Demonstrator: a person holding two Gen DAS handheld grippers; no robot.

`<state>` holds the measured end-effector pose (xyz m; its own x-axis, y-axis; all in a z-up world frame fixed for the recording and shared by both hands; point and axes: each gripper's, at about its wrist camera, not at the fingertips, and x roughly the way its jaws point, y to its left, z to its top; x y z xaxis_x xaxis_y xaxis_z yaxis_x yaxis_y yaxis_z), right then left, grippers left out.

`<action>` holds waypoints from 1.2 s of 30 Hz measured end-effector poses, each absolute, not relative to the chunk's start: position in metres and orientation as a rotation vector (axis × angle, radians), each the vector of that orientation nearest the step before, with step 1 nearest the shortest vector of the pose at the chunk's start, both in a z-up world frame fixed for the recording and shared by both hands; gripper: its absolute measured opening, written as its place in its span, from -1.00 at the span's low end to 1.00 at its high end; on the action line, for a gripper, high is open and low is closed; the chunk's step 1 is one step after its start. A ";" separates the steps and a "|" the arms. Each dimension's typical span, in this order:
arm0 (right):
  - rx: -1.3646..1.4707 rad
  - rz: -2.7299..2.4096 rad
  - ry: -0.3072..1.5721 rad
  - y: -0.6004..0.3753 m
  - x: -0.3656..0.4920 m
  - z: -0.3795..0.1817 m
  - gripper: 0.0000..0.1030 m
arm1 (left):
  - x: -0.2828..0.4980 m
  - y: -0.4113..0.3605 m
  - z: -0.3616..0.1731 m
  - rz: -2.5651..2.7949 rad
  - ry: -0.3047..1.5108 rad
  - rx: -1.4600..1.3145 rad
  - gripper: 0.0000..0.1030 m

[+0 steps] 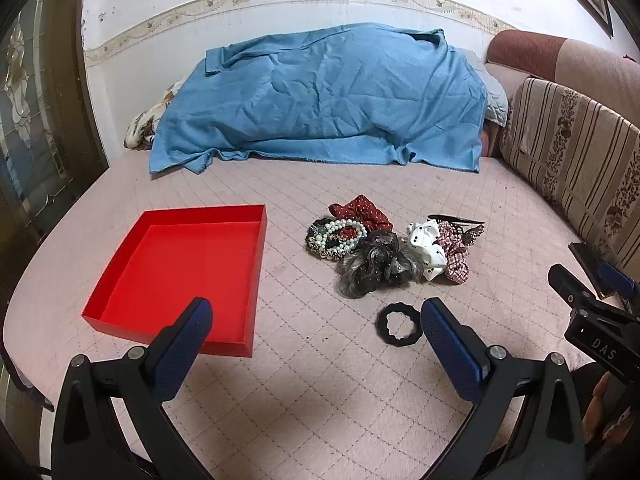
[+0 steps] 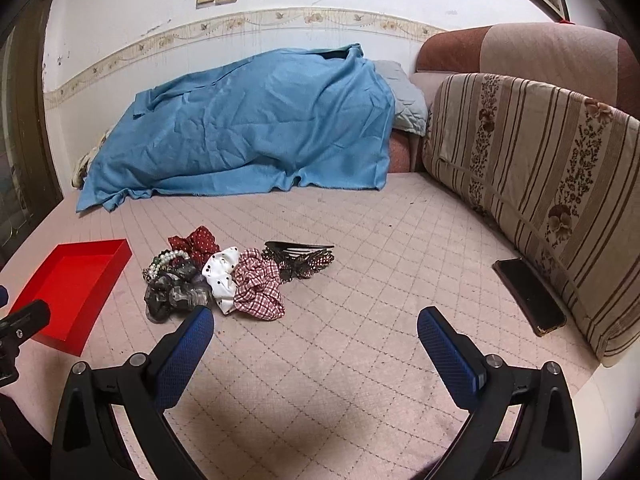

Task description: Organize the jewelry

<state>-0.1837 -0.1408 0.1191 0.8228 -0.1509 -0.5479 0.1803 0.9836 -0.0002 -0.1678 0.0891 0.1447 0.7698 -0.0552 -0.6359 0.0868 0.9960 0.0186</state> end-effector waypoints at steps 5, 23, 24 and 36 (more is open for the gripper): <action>0.053 -0.169 0.569 -0.138 -0.188 0.124 1.00 | -0.177 0.092 0.152 -0.069 0.657 0.053 1.00; 0.048 -0.111 0.578 -0.131 -0.187 0.123 0.92 | -0.182 0.094 0.151 -0.065 0.655 0.076 1.00; 0.048 -0.108 0.578 -0.131 -0.187 0.122 0.92 | -0.181 0.095 0.150 -0.065 0.659 0.077 1.00; 0.066 -0.097 0.618 -0.137 -0.175 0.108 0.92 | -0.168 0.091 0.136 -0.064 0.704 0.087 1.00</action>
<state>-0.1751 -0.1368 0.1075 0.8106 -0.0708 -0.5813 0.1103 0.9934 0.0328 -0.1680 0.0914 0.1361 0.7604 -0.0295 -0.6488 0.0883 0.9944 0.0583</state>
